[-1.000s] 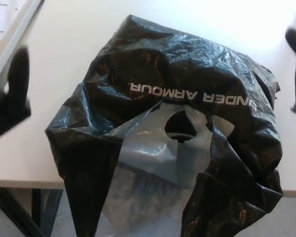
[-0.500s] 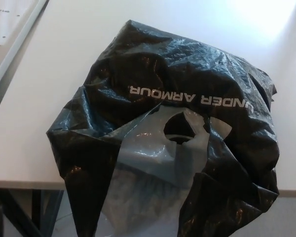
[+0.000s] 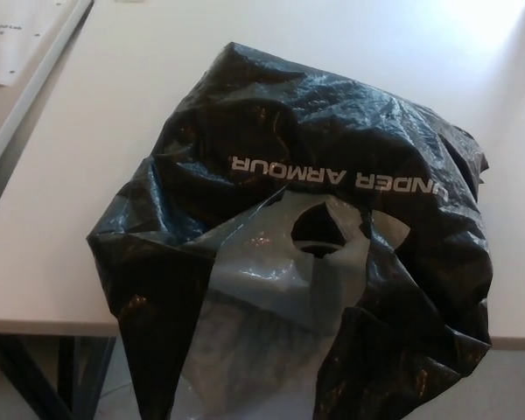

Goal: A plastic bag is kept infront of the robot in the middle of the desk and the robot uses both its hands to grab it from the top and lifts it up and then releases it.

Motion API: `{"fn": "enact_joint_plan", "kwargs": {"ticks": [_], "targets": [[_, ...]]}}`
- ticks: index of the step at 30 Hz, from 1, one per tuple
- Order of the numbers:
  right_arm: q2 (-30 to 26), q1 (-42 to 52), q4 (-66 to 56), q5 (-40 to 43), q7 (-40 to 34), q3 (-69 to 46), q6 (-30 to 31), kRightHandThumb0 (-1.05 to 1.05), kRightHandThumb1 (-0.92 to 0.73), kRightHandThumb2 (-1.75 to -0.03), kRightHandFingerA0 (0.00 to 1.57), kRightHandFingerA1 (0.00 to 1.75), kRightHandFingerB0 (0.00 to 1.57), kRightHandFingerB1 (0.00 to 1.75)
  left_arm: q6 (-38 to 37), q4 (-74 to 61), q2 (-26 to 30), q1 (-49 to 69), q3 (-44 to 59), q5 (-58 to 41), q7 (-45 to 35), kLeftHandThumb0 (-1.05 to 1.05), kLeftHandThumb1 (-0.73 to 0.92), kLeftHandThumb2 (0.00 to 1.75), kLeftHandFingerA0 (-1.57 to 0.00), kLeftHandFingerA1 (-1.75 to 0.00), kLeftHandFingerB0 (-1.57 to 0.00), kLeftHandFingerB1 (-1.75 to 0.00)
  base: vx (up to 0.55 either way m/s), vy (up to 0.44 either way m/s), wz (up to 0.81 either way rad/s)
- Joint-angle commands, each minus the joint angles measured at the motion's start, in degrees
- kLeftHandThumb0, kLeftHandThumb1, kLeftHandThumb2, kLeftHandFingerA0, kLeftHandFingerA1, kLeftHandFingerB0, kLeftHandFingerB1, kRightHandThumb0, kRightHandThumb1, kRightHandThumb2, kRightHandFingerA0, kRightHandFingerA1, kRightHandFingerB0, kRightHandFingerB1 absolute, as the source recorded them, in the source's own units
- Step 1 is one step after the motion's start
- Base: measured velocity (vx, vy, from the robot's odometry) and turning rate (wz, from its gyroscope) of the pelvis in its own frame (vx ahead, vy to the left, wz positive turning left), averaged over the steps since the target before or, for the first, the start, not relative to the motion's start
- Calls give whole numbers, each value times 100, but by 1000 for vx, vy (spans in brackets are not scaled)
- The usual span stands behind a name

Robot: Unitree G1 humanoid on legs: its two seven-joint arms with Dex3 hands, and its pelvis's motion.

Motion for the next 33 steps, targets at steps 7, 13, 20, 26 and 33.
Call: {"fn": "enact_joint_plan", "kwargs": {"ticks": [7,13,20,26,33], "targets": [[-637,332,839,-1496,-288,406,-2797,-81,-78,-108,0,19,0,15,-2765,901,-31,376,369,-1574,-1595,-64,72,96,-25,-45,-16,-41,0,0,0],[-612,436,964,-1364,-274,391,-2963,-77,-75,-105,0,20,0,16,-2816,976,100,287,349,-1602,-1687,-63,73,95,-24,-45,-17,-41,0,0,0],[-685,326,1060,-1516,-432,161,-3162,-80,-77,-106,0,20,0,14,-2883,976,38,95,221,-1683,-1691,-61,72,95,-26,-46,-17,-41,0,0,0],[-573,204,1208,-1566,-447,297,-3372,-75,-75,-107,0,24,0,19,-3005,858,125,212,340,-1806,-1727,-63,74,96,-25,-47,-16,-41,0,0,0],[-552,320,1288,-1435,-348,315,-3503,-76,-77,-108,0,26,0,18,-2699,640,139,428,340,-2268,-1900,-54,88,66,-32,-35,-21,-27,0,0,0]]}}
